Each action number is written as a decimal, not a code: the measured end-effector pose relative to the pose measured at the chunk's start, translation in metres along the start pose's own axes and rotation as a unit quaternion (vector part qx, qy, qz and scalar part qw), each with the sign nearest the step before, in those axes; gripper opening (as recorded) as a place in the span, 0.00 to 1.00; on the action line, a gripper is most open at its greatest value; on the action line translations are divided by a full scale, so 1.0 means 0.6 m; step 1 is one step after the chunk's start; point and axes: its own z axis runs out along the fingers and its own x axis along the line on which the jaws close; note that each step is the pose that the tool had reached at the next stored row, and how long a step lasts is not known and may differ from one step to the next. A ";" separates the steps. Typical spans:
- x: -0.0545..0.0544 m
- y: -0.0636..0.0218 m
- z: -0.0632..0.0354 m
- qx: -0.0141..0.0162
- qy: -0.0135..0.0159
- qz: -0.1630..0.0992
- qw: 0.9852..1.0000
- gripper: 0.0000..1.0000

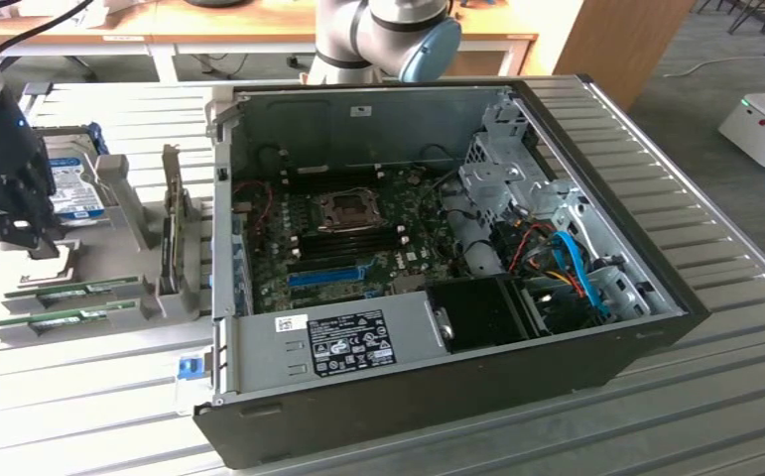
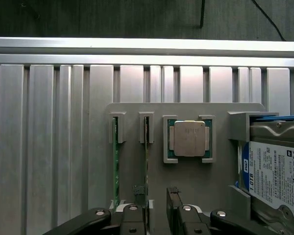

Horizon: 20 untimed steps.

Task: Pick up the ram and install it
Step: 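Pick up the ram and move it above insertion slot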

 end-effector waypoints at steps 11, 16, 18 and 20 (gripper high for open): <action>0.031 0.000 -0.001 0.000 0.000 0.000 1.000 0.31; 0.042 -0.001 -0.001 0.000 0.000 0.000 1.000 0.31; 0.045 0.000 0.000 0.000 0.000 0.000 1.000 0.31; 0.045 0.000 0.000 0.000 0.000 0.000 1.000 0.31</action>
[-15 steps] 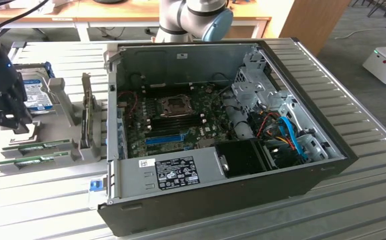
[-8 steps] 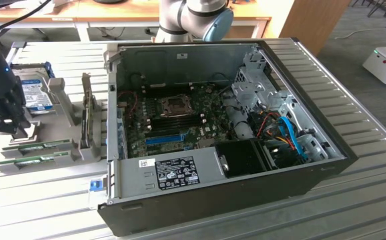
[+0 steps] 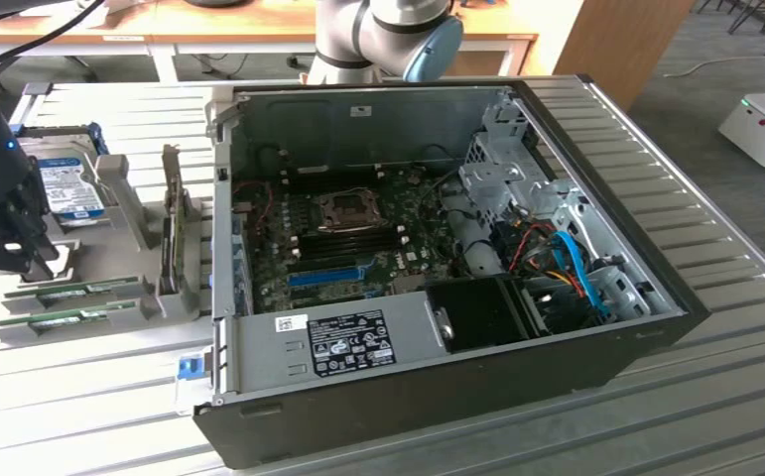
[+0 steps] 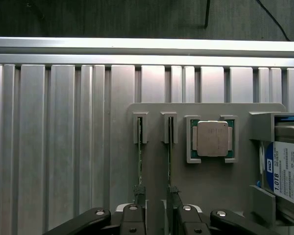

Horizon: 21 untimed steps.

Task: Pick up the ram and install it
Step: 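Pick up the ram and move it above insertion slot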

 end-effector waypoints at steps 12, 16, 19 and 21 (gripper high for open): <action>0.000 0.000 0.007 0.000 0.000 0.000 1.000 0.31; 0.000 0.000 0.013 0.000 0.000 0.000 1.000 0.31; 0.000 -0.001 0.017 0.000 0.000 0.000 1.000 0.31; 0.001 -0.001 0.019 0.000 0.000 0.000 1.000 0.31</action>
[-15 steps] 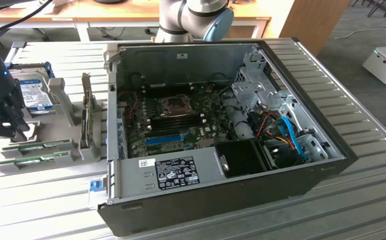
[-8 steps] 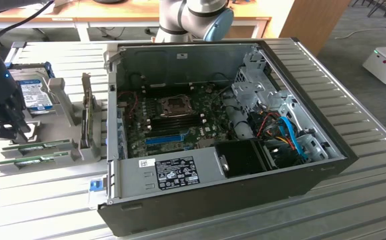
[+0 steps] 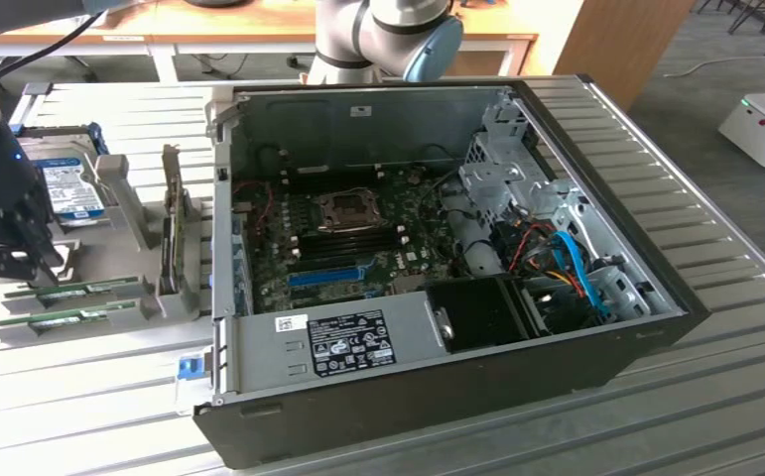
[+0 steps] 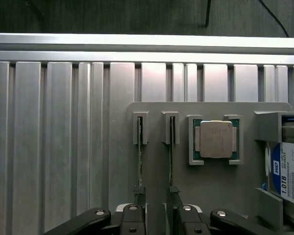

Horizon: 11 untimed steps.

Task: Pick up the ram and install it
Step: 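Pick up the ram and move it above insertion slot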

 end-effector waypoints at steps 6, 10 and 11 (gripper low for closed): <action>0.000 0.000 0.008 0.000 0.000 0.000 1.000 0.31; 0.000 0.000 0.014 0.000 0.000 0.000 1.000 0.31; 0.000 0.000 0.015 0.000 0.000 0.000 1.000 0.31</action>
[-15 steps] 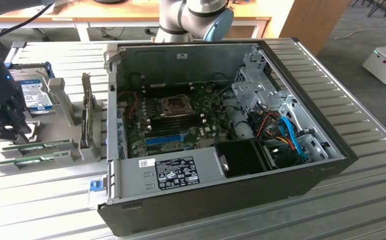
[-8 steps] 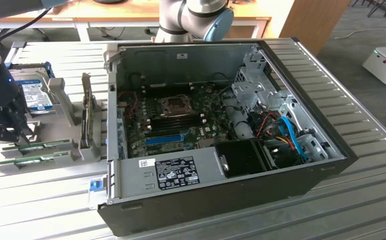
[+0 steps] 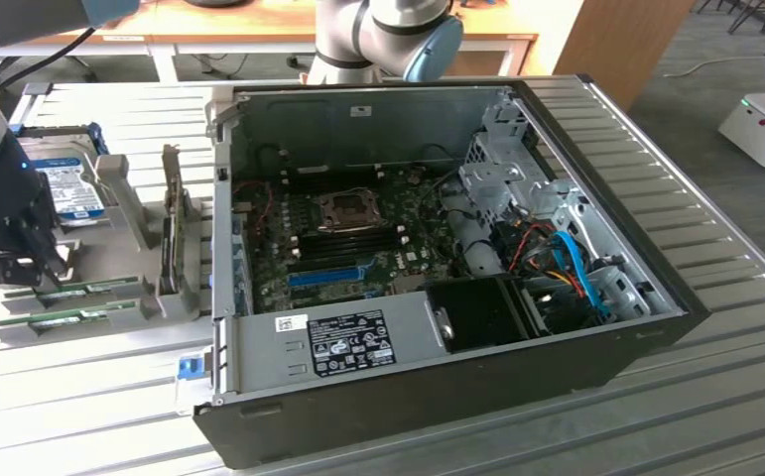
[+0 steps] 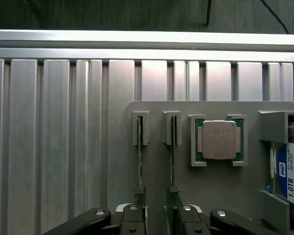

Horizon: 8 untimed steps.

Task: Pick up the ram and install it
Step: 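Pick up the ram and move it above insertion slot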

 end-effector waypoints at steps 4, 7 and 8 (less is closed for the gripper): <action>0.000 0.000 0.004 0.000 0.000 0.000 1.000 0.31; 0.000 0.000 0.008 0.000 0.000 0.000 1.000 0.31; 0.000 0.000 0.009 0.000 0.000 0.000 1.000 0.31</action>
